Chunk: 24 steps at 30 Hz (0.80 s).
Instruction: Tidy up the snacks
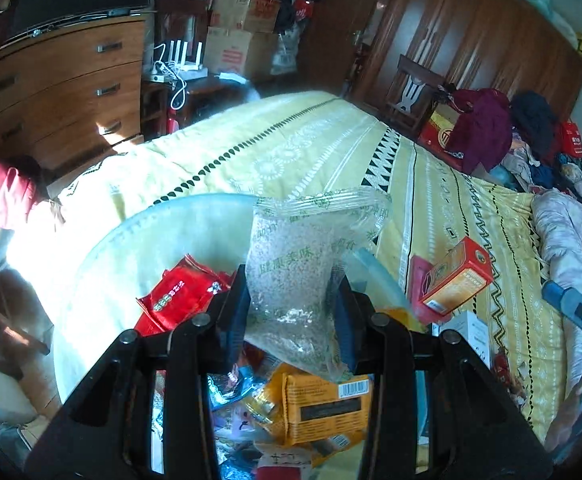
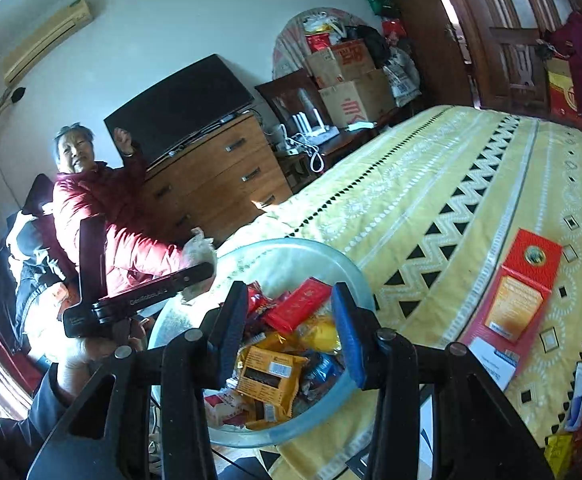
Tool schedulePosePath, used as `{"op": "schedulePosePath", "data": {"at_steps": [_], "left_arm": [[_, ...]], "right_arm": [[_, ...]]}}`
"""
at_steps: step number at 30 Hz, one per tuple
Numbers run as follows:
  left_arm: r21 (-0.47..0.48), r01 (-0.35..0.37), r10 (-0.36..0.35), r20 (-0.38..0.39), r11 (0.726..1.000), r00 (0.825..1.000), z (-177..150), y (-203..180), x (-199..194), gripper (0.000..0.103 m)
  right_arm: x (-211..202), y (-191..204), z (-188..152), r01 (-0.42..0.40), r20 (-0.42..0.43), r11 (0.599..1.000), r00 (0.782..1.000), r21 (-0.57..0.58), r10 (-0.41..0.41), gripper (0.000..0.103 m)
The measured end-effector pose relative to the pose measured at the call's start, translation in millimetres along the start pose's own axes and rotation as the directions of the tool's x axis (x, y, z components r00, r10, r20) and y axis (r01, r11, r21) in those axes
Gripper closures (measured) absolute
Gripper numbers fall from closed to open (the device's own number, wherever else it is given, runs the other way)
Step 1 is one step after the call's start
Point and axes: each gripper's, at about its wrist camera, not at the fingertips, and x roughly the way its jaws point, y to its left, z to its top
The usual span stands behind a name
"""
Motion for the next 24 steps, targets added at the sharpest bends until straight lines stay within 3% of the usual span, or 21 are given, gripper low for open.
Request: {"op": "schedulePosePath", "data": {"at_steps": [3,5,8,13,16,18,22,24], "left_arm": [[0.03,0.033,-0.032,-0.011,0.999,0.999,-6,-7,6,0.064],[0.036,0.053,-0.052,-0.031,0.998,0.998,-6,-8,11,0.064],[0.028,0.066,-0.065,-0.04,0.997,0.997,-5,-8,14,0.064],[0.039,0.101,-0.1,-0.035,0.994,0.994,0,-9,5,0.064],[0.059,0.107,-0.105,-0.036,0.993,0.994,0,-13,2,0.064],[0.07,0.099,-0.096,-0.043,0.993,0.994,-1,-14,3,0.064],[0.058,0.081,-0.077,-0.062,0.995,0.995,-1,-7,6,0.064],[0.06,0.08,-0.076,-0.061,0.995,0.995,-1,-4,5,0.064]], "right_arm": [[-39,-44,-19,0.136,0.023,0.991,0.99,0.019,-0.136,0.045],[-72,-91,-40,0.261,0.003,0.961,0.965,0.091,-0.262,0.033],[-100,-157,-83,0.417,-0.096,0.888,0.909,0.195,-0.406,0.033],[-58,-207,-149,0.455,-0.348,0.856,0.866,0.246,-0.36,0.033],[-21,-208,-166,0.445,-0.381,0.87,0.858,0.214,-0.345,0.033],[3,-208,-172,0.458,-0.407,0.869,0.841,0.187,-0.355,0.033],[44,-219,-187,0.512,-0.472,0.851,0.783,0.12,-0.405,0.034],[52,-230,-196,0.528,-0.495,0.839,0.768,0.132,-0.406,0.048]]}}
